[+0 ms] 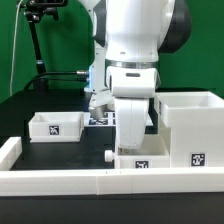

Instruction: Assemble drawer

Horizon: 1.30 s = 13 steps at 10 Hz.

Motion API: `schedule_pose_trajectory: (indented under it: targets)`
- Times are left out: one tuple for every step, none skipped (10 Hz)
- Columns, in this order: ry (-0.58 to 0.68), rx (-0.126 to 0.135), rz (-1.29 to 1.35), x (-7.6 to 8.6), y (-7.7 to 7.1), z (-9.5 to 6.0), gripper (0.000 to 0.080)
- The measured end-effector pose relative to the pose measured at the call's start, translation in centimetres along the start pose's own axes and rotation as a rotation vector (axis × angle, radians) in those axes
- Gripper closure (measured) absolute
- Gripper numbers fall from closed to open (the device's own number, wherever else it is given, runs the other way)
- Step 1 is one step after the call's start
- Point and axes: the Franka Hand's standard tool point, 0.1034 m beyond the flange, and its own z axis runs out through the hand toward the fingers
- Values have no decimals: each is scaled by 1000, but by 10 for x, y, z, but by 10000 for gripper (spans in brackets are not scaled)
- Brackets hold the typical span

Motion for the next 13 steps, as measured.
schedule_pose_trajectory:
  targets:
    - [-3,-1,-6,0,0,0,757]
    - [-6,-2,-9,-1,0,0,757]
    - [-6,-2,-4,-2,0,0,757]
    - [-6,-2,-4,-2,0,0,757]
    - [-6,-2,-4,-2,0,0,757]
    - [-7,-4,-19,-2,1,0,757]
    - [-4,-18,-44,-4,1,1,756]
    - [-8,-21,-75,-4,0,2,756]
    - [-12,-23,-95,-4,0,2,756]
    - [-16,-27,-111,-4,0,2,756]
    - [-12,-43,-110,-4,0,2,756]
    - [-11,-45,-107,-4,-1,3,756]
    - [-11,-45,-107,-4,-1,3,756]
